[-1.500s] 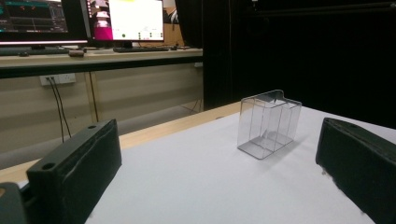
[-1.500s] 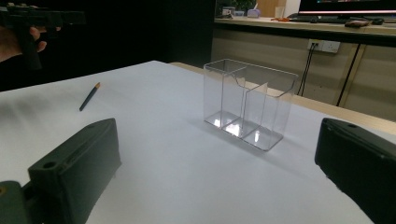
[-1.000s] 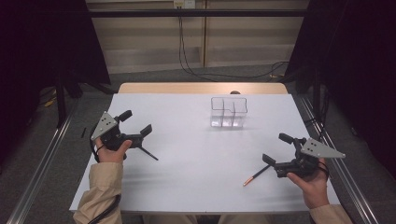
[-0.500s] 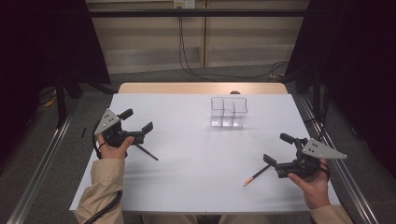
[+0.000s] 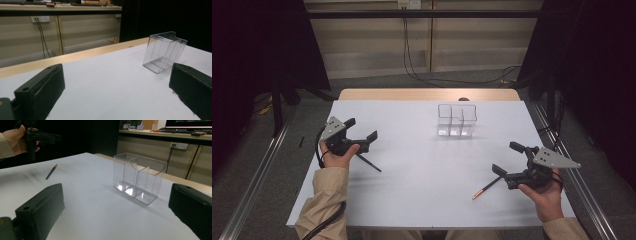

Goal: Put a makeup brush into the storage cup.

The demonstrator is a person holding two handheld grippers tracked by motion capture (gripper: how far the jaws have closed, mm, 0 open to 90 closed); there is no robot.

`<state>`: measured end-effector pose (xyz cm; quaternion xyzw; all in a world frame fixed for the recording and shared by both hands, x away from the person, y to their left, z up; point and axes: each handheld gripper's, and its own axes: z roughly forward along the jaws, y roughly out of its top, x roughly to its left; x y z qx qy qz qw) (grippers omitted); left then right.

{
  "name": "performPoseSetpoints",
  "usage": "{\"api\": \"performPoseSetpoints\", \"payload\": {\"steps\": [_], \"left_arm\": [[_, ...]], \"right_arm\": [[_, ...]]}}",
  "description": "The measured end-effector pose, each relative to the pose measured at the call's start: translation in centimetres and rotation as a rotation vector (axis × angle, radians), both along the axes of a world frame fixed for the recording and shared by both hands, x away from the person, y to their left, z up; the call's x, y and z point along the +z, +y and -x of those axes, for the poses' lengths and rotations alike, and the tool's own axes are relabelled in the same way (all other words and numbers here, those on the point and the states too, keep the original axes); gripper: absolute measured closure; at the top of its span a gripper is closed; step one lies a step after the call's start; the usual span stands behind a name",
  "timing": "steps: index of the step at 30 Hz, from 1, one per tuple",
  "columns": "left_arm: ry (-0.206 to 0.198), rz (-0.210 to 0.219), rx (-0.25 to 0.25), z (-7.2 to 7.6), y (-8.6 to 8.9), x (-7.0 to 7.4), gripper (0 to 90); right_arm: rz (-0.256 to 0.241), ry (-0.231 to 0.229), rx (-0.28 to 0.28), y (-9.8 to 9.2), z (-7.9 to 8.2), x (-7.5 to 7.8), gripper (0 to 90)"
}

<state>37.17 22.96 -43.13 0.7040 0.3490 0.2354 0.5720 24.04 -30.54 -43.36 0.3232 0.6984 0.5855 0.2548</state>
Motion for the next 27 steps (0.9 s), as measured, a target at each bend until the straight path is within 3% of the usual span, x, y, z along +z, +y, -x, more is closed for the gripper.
{"api": "performPoseSetpoints", "payload": {"steps": [9,19,27], "left_arm": [[0.094,-0.051,0.023,-0.5,0.0,-0.4,0.0],[0.213,-0.142,0.049,-1.0,-0.1,0.0,0.0],[0.363,-0.184,0.098,-1.5,0.3,0.3,0.0]], "right_arm": [[-0.001,0.000,0.007,0.1,-0.1,0.0,0.0],[0.005,0.002,0.010,0.3,-0.1,0.0,0.0],[0.005,0.005,0.012,0.3,-0.1,0.0,0.0]]}}
